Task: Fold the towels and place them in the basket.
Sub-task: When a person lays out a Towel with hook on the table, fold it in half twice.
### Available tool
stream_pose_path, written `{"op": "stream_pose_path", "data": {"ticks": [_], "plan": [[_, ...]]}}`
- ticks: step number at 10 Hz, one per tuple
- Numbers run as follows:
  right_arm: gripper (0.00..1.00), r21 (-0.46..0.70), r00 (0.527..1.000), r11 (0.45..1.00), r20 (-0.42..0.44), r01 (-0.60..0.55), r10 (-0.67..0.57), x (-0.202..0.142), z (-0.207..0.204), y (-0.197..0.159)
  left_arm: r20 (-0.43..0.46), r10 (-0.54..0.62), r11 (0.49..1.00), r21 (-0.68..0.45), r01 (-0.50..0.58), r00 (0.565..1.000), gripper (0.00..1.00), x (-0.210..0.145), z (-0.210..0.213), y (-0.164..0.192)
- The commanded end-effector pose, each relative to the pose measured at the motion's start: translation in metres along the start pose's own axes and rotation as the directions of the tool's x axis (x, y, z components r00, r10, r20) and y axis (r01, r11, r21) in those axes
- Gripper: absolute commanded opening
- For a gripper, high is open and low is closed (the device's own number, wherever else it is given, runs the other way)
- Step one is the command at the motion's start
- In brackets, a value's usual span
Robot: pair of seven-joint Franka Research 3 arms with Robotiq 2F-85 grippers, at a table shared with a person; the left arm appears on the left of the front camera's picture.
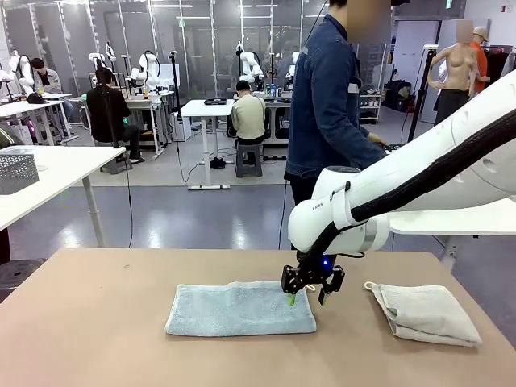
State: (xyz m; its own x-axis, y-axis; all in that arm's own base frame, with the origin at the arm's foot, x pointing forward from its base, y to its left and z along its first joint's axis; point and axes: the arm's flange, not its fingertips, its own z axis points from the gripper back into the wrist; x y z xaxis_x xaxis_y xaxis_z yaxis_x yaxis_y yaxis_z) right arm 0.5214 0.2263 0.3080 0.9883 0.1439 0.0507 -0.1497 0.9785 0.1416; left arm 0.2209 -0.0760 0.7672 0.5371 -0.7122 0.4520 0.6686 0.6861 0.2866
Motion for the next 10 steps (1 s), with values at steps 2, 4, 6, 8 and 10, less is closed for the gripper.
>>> {"op": "stream_pose_path", "data": {"ticks": [2,4,6,8,10], "plan": [[0.83,-0.075,0.998,0.996,-0.006,0.054,-0.055,0.010,-0.006,0.012,-0.014,-0.022,1.000,-0.008,0.022,1.000,0.95,0.005,-0.008,-0.002],[0.83,-0.073,0.997,0.995,-0.012,0.070,-0.071,0.010,-0.008,0.012,-0.014,-0.022,1.000,-0.008,0.022,1.000,0.95,0.005,-0.008,-0.002],[0.83,-0.073,0.997,0.994,-0.018,0.076,-0.078,0.010,-0.011,0.013,-0.014,-0.022,1.000,-0.008,0.022,1.000,0.95,0.005,-0.008,-0.002],[0.83,-0.070,0.996,0.994,-0.029,0.080,-0.082,0.011,-0.017,0.013,-0.014,-0.022,1.000,-0.008,0.022,1.000,0.95,0.005,-0.008,-0.002],[0.83,-0.065,0.996,0.995,-0.032,0.080,-0.082,0.012,-0.021,0.013,-0.014,-0.022,1.000,-0.008,0.022,1.000,0.95,0.005,-0.008,-0.002]]}}
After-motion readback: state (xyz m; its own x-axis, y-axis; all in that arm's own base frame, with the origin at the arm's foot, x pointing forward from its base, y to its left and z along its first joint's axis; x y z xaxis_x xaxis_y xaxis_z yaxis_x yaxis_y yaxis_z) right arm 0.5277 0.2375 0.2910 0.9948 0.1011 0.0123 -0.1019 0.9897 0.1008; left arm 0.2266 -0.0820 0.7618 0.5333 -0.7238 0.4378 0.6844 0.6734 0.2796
